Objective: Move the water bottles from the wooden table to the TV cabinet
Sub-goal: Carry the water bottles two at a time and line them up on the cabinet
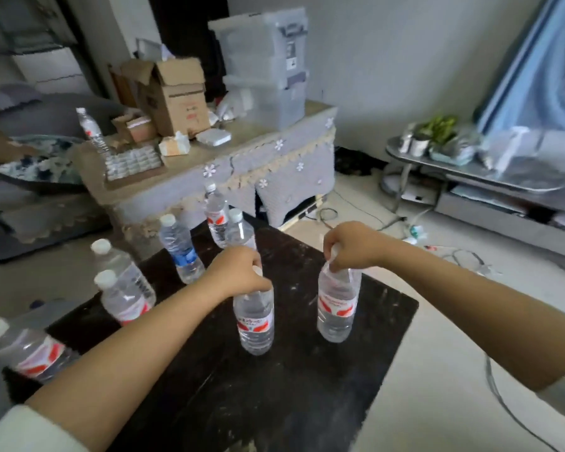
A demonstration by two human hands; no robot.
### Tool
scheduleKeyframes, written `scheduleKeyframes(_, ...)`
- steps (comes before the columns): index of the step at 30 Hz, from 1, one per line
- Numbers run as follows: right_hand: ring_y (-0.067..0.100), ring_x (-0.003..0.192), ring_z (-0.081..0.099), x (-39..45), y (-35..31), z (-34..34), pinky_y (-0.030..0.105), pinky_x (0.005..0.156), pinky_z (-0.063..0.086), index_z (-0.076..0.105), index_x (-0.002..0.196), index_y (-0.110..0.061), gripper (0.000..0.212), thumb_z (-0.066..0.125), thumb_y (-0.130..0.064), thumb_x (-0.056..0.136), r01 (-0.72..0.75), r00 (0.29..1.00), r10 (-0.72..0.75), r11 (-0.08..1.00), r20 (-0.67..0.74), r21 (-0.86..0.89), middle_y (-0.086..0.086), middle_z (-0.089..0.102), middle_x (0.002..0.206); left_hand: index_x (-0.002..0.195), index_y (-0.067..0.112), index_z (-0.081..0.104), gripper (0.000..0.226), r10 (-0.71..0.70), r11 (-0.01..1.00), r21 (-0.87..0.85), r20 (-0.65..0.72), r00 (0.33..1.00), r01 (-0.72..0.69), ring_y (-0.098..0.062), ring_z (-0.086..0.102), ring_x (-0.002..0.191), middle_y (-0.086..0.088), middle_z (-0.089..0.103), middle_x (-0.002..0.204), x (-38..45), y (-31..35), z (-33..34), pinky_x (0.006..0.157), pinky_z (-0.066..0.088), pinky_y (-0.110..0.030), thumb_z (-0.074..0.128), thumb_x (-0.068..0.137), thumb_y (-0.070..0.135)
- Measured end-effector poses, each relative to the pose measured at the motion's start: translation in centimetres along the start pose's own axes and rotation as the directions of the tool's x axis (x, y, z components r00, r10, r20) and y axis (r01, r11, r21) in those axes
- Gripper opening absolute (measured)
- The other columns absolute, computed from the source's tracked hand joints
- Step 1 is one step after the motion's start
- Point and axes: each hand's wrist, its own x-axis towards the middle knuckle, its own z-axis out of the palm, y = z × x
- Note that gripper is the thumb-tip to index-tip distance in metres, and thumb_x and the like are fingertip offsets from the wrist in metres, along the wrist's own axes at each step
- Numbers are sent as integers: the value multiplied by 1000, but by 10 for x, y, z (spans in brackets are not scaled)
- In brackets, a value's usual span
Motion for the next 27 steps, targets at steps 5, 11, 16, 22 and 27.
scheduleKeyframes(5, 16, 84, 46, -62, 84, -29, 20, 56, 35, 65, 91, -12, 11, 62, -12, 80, -218, 967, 227, 972, -114, 86, -1, 50, 80, 81, 12, 56, 17, 143, 981, -131, 3, 990, -141, -19, 53, 81, -1, 54, 79, 44, 117, 26, 61, 40, -26, 70, 76, 22)
scheduleKeyframes(11, 12, 67, 43, -136, 199, -61, 16, 54, 31, 56, 79, -17, 9, 63, -10, 79, -404, 881, 432, 899, -193, 167, -7, 44, 66, 64, 11, 52, 20, 319, 937, -177, 83, 944, -301, -22, 52, 68, -3, 50, 64, 81, 269, 66, 62, 39, -26, 65, 77, 18)
scheduleKeyframes(16, 16, 76, 47, -193, 303, -85, 21, 57, 35, 56, 78, -15, 9, 63, -10, 79, -535, 822, 550, 835, -149, 132, -4, 47, 67, 55, 14, 42, 34, 398, 912, -150, 107, 911, -381, -14, 42, 49, -1, 44, 55, 102, 389, 101, 48, 31, -23, 63, 80, 22)
scheduleKeyframes(22, 11, 63, 43, -250, 417, -109, 16, 52, 31, 58, 76, -11, 8, 63, -5, 78, -663, 689, 706, 706, -166, 248, 1, 50, 74, 53, 13, 43, 33, 478, 878, -89, 125, 870, -470, -14, 45, 48, -1, 46, 53, 129, 514, 139, 48, 33, -20, 64, 77, 23)
scheduleKeyframes(27, 6, 56, 37, -281, 500, -124, 14, 49, 31, 60, 76, -9, 7, 63, -3, 78, -705, 574, 800, 592, -177, 390, -1, 48, 68, 53, 15, 44, 31, 522, 851, -21, 159, 838, -525, -14, 46, 47, 1, 49, 52, 162, 596, 163, 45, 31, -18, 62, 76, 26)
